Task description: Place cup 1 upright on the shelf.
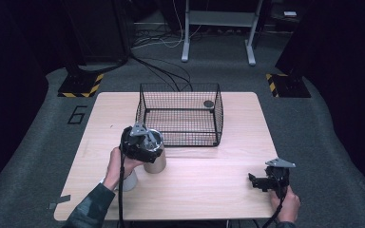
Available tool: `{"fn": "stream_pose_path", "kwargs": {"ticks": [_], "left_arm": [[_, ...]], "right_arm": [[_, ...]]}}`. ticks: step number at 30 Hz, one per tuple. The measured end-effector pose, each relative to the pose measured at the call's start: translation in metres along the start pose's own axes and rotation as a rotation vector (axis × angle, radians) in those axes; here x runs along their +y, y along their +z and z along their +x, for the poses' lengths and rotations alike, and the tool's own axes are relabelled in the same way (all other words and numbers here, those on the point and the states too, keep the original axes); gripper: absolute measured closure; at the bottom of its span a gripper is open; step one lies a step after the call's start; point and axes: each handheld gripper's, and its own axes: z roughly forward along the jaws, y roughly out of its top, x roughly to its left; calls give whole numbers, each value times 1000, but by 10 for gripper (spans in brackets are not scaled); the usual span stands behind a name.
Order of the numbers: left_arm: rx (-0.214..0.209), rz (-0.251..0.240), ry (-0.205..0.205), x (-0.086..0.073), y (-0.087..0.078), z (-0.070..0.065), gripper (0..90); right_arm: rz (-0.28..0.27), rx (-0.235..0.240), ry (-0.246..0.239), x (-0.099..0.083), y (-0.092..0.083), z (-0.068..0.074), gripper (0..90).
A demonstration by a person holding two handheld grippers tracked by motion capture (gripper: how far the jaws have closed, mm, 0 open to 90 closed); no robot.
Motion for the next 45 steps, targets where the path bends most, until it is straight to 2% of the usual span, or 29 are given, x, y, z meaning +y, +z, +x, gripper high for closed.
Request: {"fn": "stream_pose_path", "kwargs": {"ticks": [8, 11, 12, 18, 24, 38, 45], "left_arm": [[7, 3, 21, 2, -1, -4, 38], [1, 6, 25, 5, -5, -5, 38], [0, -10, 23, 5, -6, -6, 38], [-14, -2, 50, 11, -14, -10, 38], [-34, -26, 48, 17, -25, -14, 38], [-66, -58, 97, 44, -46, -22, 38], [-85, -55, 130, 59, -50, -27, 38]], "right_arm": [[2, 3, -10, 0, 0, -1, 0], [2, 3, -10, 0, 0, -1, 0], [2, 3, -9, 0, 0, -1, 0], [2, 3, -10, 0, 0, -1, 0], [2, 3, -10, 0, 0, 0, 0], [2, 4, -11, 0, 0, -1, 0], [0, 10, -16, 2, 2, -1, 0]]}}
